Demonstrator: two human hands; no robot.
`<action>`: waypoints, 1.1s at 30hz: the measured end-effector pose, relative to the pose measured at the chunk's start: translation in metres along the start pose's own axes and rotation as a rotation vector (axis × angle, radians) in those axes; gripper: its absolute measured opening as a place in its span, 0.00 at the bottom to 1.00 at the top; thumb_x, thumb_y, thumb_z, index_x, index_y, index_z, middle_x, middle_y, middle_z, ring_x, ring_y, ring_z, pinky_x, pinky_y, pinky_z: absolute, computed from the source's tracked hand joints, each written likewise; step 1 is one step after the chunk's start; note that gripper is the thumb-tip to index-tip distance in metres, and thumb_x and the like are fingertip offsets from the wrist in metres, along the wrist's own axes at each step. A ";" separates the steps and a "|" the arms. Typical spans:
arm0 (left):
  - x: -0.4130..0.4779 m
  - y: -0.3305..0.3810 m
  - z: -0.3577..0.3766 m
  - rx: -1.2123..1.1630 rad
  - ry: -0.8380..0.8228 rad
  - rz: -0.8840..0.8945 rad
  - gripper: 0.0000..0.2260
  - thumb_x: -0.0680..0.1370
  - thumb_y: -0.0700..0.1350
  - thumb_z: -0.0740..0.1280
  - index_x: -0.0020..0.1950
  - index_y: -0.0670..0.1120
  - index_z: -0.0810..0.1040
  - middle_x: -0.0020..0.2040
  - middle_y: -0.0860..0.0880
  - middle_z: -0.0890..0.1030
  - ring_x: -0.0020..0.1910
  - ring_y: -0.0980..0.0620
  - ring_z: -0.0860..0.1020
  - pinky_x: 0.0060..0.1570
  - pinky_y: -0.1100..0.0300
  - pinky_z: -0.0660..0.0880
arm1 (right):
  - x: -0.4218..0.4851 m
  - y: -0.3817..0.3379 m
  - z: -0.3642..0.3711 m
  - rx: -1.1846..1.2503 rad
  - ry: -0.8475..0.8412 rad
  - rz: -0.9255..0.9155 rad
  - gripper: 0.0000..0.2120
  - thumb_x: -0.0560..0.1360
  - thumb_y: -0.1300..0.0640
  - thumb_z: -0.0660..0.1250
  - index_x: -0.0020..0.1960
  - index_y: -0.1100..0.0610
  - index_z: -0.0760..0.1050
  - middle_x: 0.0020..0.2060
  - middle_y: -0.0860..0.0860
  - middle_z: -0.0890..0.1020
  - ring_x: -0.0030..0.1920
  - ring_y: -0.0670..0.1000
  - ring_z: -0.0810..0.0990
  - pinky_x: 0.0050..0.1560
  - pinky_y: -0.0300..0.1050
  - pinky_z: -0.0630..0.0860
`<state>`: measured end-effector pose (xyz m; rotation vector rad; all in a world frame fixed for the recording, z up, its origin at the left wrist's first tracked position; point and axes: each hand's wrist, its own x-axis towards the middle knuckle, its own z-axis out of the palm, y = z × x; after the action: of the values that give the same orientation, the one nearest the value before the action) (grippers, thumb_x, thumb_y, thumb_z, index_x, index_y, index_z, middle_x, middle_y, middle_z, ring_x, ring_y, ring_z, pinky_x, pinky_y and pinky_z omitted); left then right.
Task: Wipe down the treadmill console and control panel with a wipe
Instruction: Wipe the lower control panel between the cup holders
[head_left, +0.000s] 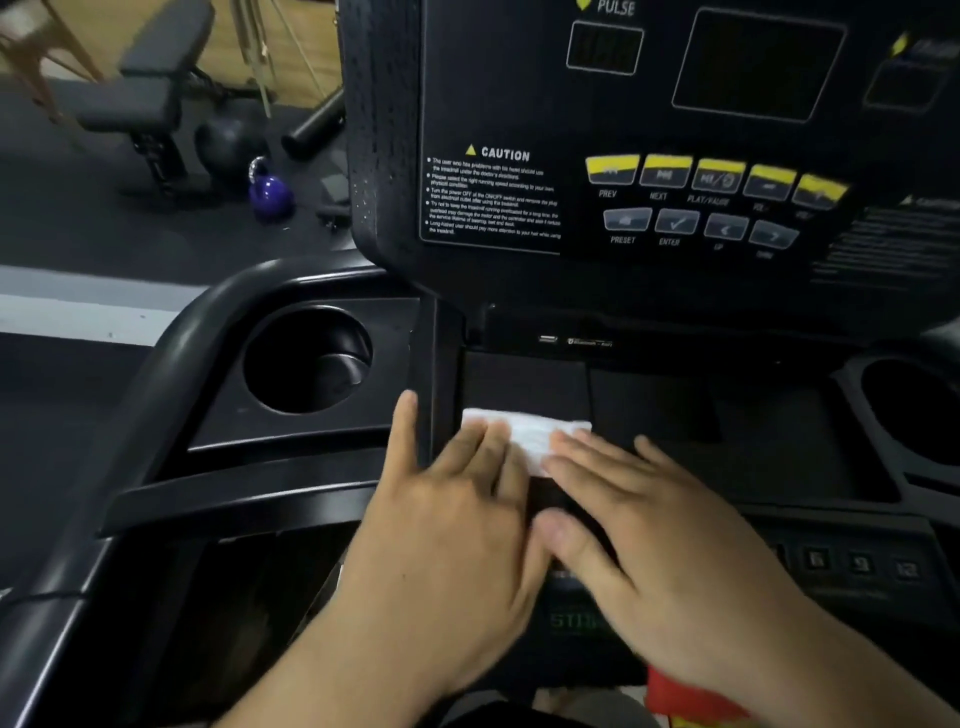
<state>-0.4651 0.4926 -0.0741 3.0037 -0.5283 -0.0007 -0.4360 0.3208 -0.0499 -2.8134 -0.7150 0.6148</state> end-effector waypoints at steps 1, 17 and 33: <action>0.007 0.000 0.001 0.014 -0.017 -0.014 0.26 0.79 0.53 0.50 0.63 0.41 0.80 0.62 0.40 0.81 0.64 0.42 0.78 0.68 0.30 0.61 | 0.007 0.002 -0.001 0.011 0.033 -0.011 0.44 0.69 0.30 0.26 0.78 0.43 0.54 0.77 0.36 0.52 0.75 0.34 0.43 0.77 0.44 0.40; 0.050 0.017 0.008 -0.026 -0.130 -0.246 0.38 0.71 0.58 0.31 0.75 0.52 0.62 0.80 0.47 0.59 0.79 0.52 0.53 0.75 0.40 0.40 | 0.036 0.034 -0.007 -0.010 0.150 -0.136 0.34 0.79 0.37 0.39 0.73 0.53 0.69 0.78 0.49 0.60 0.78 0.46 0.52 0.77 0.54 0.51; 0.012 0.034 -0.003 0.016 -0.193 -0.314 0.33 0.77 0.61 0.35 0.80 0.54 0.55 0.80 0.54 0.55 0.78 0.59 0.51 0.75 0.39 0.38 | 0.013 0.034 0.006 -0.035 0.143 -0.217 0.34 0.79 0.35 0.39 0.75 0.51 0.65 0.77 0.48 0.61 0.77 0.46 0.53 0.76 0.59 0.48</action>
<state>-0.4653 0.4565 -0.0683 3.0839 -0.0649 -0.3108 -0.4145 0.2979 -0.0686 -2.7246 -0.9919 0.3638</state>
